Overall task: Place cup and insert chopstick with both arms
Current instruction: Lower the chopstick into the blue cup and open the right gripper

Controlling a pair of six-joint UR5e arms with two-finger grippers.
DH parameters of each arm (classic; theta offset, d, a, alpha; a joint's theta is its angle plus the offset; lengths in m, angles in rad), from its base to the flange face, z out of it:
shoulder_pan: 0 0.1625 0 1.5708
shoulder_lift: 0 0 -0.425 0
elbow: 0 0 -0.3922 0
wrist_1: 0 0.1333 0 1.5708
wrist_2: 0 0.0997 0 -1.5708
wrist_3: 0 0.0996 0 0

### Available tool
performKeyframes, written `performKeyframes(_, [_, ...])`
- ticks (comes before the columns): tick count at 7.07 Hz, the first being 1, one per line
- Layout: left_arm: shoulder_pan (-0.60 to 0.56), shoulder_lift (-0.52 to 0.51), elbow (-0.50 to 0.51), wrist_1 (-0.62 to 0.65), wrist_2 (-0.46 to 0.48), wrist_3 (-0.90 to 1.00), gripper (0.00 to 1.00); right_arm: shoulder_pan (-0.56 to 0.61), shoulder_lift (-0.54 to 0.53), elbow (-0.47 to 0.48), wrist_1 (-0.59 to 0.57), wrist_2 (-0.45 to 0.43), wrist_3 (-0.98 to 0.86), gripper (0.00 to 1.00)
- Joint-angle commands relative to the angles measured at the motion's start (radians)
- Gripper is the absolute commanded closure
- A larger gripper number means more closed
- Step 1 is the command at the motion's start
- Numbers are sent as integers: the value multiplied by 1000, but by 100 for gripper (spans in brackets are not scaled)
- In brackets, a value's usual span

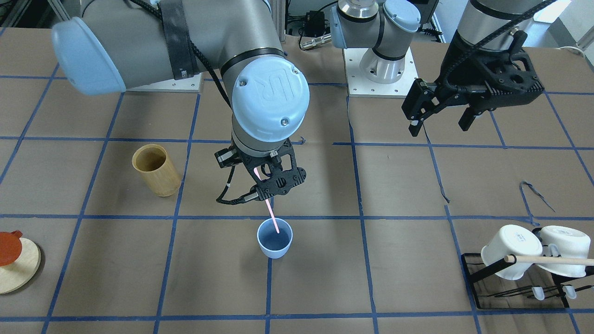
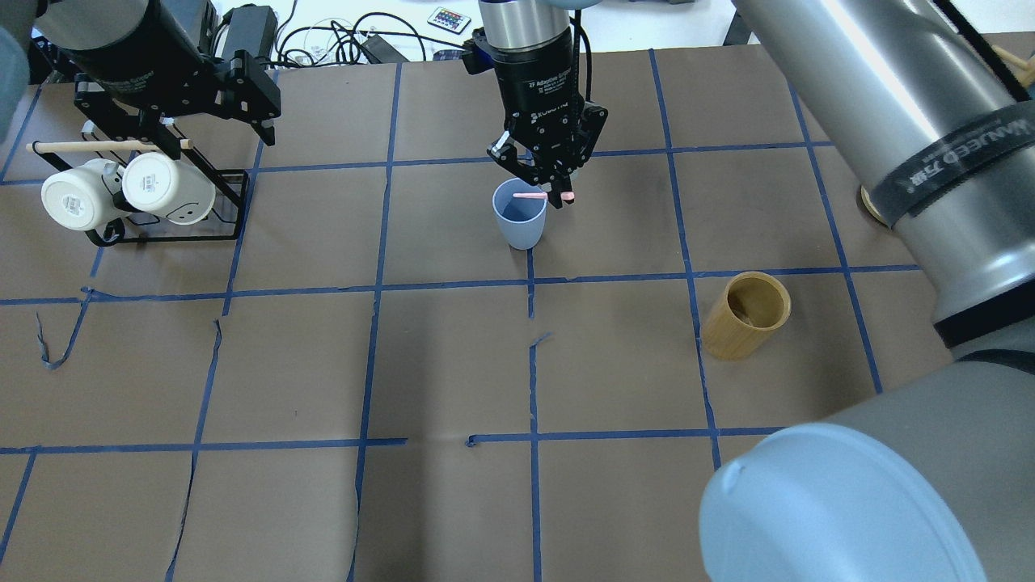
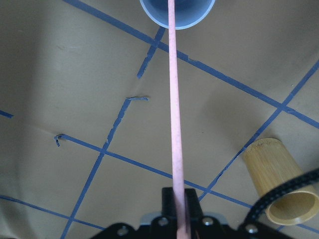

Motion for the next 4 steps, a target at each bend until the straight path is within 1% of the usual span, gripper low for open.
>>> performKeyframes(1, [0,1,-1,0,1,1,0,0,17,-2,-3,-3,-15,86])
performKeyframes(2, [2,-2,-2,0,1,1,0,0,24,1,-3,-17,-21,84])
performKeyframes(4, [2,-6,-2,11,1,3,0,0,29,1,-4,-17,-29,74])
